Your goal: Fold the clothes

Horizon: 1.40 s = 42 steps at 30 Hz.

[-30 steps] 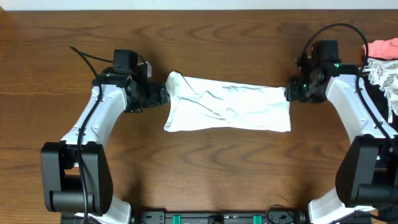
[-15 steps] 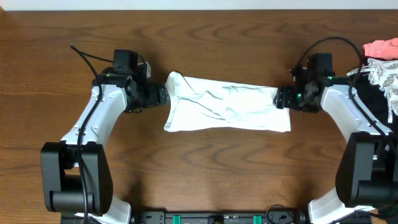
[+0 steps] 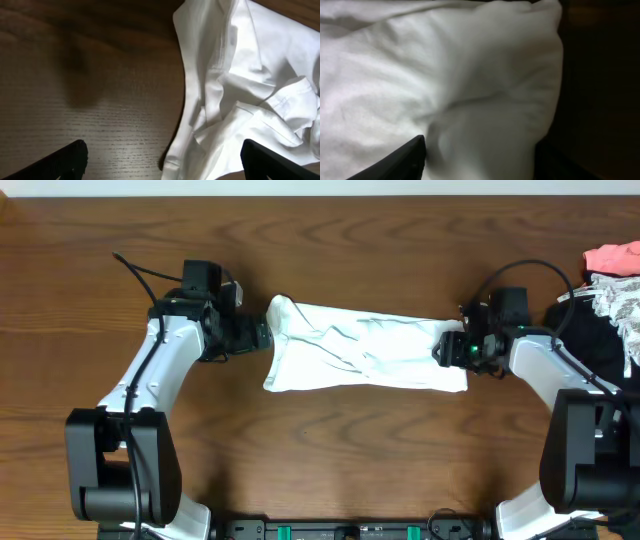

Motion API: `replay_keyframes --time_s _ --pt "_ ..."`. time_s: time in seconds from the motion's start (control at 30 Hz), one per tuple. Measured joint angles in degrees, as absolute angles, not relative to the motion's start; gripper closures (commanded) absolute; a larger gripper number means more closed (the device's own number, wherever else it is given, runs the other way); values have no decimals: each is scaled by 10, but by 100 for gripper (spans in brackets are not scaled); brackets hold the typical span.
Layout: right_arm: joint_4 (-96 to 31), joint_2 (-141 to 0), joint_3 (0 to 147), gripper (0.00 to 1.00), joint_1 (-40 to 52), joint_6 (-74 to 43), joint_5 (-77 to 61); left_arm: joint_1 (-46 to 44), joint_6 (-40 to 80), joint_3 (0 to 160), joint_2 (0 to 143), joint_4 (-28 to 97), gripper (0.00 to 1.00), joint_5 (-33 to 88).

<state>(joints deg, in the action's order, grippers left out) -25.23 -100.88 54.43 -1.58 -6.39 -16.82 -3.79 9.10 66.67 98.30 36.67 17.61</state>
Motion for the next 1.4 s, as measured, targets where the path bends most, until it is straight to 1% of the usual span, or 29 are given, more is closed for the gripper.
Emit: replay_keyframes --time_s 0.13,0.3,0.57,0.8,0.83,0.9,0.93,0.97,1.0,1.07,1.13,1.17,1.4 --pt "-241 -1009 536 41 -16 -66 -170 -38 91 667 983 369 2 176" --pt "-235 -1009 531 35 -16 -66 -172 -38 91 667 983 369 2 176" --pt "-231 -1009 531 32 -16 -66 -155 -38 91 667 983 369 2 176" --pt "-211 -1004 519 34 -16 -65 -143 -38 91 667 983 369 2 176" --pt "-206 -1003 516 36 -16 -65 -143 -38 91 667 983 369 2 176" --pt "-200 -1001 511 42 -16 -65 -142 -38 91 667 983 369 2 176" --pt "-198 -1001 510 50 -16 -65 -141 -38 91 667 983 369 2 176" --pt "-195 -1001 509 60 -16 -64 -141 -38 91 667 983 369 2 176" --pt "-194 -1001 507 68 -16 -65 -142 -38 91 667 983 369 2 176" --pt "-191 -1001 503 80 -16 -64 -150 -38 91 667 983 369 2 176" --pt "-189 -1002 500 97 -16 -67 -157 -38 91 667 983 369 2 176" --pt "-188 -1002 500 99 -16 -67 -160 -38 91 667 983 369 2 176" --pt "-203 -1002 506 99 -28 -66 -174 -38 91 667 983 369 2 176"
